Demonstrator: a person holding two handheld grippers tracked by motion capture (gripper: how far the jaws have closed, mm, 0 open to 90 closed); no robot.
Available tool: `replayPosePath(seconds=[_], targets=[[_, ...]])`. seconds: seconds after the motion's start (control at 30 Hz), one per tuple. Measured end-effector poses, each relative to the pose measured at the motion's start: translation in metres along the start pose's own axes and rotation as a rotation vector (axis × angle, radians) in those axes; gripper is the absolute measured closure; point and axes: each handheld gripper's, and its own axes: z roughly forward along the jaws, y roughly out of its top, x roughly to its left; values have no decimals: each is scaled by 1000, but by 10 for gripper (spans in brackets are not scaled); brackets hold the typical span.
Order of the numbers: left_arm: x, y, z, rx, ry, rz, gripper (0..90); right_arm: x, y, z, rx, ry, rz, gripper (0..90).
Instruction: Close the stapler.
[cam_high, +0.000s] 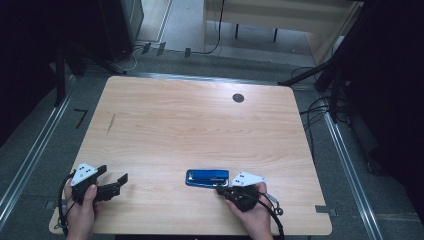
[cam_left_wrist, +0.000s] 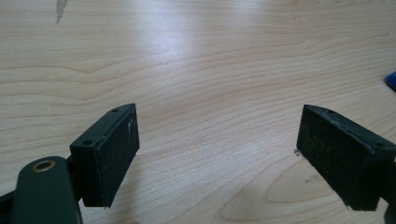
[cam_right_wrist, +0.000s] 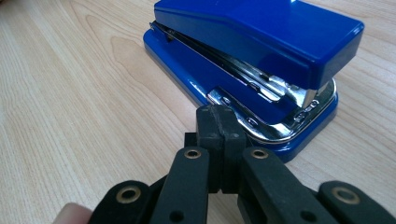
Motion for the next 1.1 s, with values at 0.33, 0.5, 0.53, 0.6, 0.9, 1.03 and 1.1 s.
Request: replayPosePath(seconds=[0.33,0.5,0.53,0.6,0.9,1.03,1.1], targets=[[0,0,0,2,0,1,136,1,0,0,1,-8,-5,900],[0,0,0,4,-2,2,136,2,0,0,-2,-16,-10,900],[0,0,1,4,-2,1,136,2,0,0,-3,-19,-10,900],[0,0,1,5,-2,-1,136,2,0,0,-3,-18,-10,900],[0,0,1,4,-1,-2,136,2,0,-7,-24,-15,-14,876],[0,0,1,4,0,-2,136,0,-1,-15,-34,-14,-13,836],[0,0,1,4,1,0,136,-2,-1,-19,-39,-18,-8,839]])
